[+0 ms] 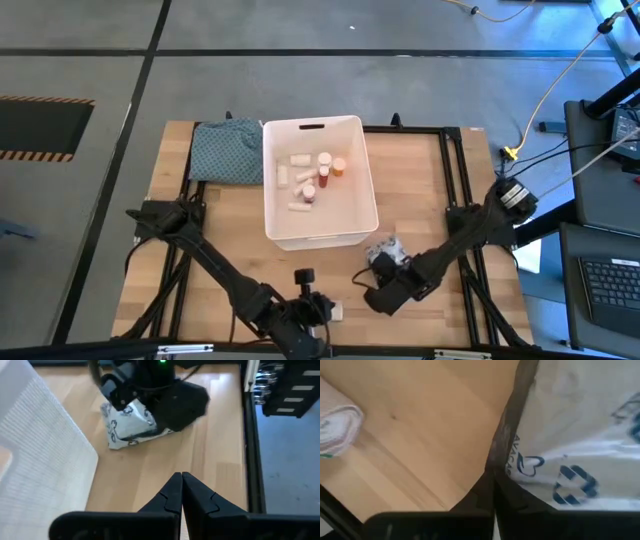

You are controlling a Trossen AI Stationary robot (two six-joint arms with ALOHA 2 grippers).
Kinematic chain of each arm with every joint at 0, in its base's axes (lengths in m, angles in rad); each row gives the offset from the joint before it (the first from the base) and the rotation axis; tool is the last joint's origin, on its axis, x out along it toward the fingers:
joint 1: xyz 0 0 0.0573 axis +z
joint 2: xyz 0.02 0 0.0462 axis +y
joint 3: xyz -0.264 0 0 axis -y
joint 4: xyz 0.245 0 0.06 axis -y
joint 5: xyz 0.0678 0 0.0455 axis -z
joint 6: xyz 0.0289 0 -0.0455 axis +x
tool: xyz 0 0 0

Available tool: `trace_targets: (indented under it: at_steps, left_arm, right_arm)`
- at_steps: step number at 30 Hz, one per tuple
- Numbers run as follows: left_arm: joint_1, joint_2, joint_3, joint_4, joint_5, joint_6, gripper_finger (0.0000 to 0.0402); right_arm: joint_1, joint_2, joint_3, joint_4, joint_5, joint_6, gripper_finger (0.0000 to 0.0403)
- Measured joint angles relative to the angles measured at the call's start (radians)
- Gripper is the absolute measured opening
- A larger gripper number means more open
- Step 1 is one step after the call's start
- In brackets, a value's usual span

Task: Pick & place medical supplies in basket/bin
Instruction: Put the white mailer bag into the white bin

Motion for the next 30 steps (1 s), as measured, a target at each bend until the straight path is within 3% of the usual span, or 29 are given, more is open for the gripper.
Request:
trace_targets:
  at_steps: [16, 24, 30]
  left_arm:
    - [-0.001, 0.104, 0.0, 0.018, 0.1, -0.116, 0.0003]
    - [0.003, 0.112, 0.0, 0.099, 0.061, -0.197, 0.0005]
    - [0.017, 0.119, 0.0, 0.223, 0.036, -0.227, 0.0002]
  right_arm:
    - [0.013, 0.101, 0.157, 0.114, 0.064, -0.115, 0.0002]
    - [0.02, 0.101, 0.412, -0.487, 0.126, -0.05, 0.0006]
    - [0.041, 0.1, 0.572, -0.736, 0.123, -0.11, 0.0017]
